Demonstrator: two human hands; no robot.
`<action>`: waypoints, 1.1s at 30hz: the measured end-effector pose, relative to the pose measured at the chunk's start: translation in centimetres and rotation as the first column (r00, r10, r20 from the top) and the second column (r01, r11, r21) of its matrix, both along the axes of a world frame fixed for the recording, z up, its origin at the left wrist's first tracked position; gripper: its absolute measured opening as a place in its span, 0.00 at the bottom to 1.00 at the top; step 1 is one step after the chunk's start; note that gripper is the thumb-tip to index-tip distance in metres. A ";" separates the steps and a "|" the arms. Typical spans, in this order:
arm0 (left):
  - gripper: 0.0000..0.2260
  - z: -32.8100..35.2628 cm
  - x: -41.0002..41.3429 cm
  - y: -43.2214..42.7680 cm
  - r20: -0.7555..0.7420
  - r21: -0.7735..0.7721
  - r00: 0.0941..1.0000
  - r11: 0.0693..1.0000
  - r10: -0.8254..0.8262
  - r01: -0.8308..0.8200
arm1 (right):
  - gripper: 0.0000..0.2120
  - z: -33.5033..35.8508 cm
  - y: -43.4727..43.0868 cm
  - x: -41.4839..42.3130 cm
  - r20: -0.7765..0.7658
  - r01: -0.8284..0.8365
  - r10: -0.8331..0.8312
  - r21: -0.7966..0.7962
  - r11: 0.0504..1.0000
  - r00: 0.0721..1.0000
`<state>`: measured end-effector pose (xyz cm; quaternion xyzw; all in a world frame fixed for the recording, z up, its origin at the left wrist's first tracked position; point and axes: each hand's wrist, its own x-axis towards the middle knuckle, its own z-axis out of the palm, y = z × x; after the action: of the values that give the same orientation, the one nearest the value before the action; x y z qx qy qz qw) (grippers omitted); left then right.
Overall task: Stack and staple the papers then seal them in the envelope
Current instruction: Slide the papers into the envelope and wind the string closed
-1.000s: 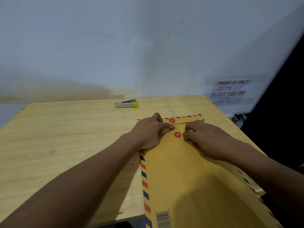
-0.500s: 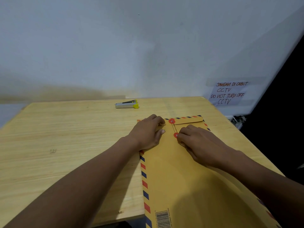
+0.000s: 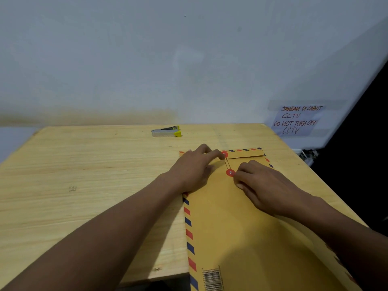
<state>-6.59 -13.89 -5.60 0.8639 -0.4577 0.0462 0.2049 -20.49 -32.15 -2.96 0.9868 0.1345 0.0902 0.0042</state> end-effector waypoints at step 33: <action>0.23 -0.1 -0.3 0.3 -0.097 -0.105 0.991 0.989 0.093 -0.103 | 0.08 0.1 1.1 1.2 0.000 -0.055 0.055 0.020 0.998 0.998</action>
<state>-6.91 -13.59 -5.73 0.8740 -0.4015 0.0412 0.2705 -19.28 -31.04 -2.91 0.9827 0.1608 0.0915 -0.0083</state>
